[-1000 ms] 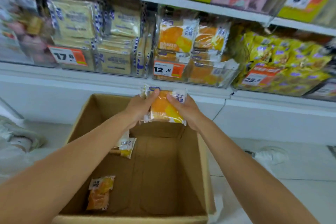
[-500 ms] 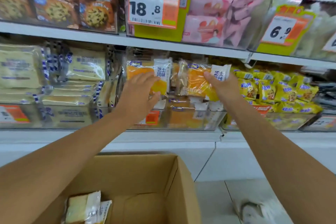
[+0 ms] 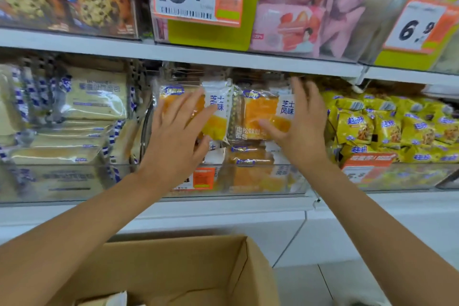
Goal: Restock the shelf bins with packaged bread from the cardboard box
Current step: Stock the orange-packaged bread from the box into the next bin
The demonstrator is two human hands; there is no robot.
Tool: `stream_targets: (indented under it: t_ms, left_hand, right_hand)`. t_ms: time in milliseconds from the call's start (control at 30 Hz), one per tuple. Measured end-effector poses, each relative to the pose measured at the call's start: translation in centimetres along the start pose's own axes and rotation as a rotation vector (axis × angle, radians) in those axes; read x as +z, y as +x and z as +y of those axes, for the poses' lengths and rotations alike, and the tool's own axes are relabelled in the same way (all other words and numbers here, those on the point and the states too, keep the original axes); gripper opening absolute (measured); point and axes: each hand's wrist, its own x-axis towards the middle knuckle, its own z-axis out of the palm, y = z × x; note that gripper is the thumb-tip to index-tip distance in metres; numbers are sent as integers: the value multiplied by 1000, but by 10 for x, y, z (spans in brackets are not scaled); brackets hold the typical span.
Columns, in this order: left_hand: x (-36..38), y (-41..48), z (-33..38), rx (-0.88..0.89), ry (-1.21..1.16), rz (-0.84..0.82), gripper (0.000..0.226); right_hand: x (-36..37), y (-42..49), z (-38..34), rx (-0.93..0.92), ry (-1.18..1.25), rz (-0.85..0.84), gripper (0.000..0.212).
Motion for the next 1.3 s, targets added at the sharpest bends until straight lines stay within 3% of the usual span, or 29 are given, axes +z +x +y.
stream_targets:
  t_ms: [100,200,467,667,800,867,1033,1300]
  left_hand:
    - [4,3,-1,-38,59,-73,56]
    - [6,7,-2,-37,93,-133,60]
    - [7,11,-2,-78,93,-205,62]
    - [-15,0,5,-106,-104,-158,72]
    - [-45,-30,16,-280,-262,-98,53]
    - [-57,-59,17,-360,-328,-121,41]
    - [-64,-166,2,-638,-410,-358,40]
    - [-8,-352,-47,-1014,-388,-708,63]
  right_hand:
    - [10,4,-2,-220,-217,-182,96]
    - [14,21,-3,-227,-271,-339,98]
    - [14,24,6,-256,-288,-371,98]
    - [-3,0,-13,-238,-309,-339,95]
    - [-7,-42,-48,-258,-167,-240,70]
    - [-5,-74,-67,-292,-148,-269,54]
    - [25,-171,-96,-277,-39,-650,54]
    - [124,-301,-96,-102,-82,-1195,61]
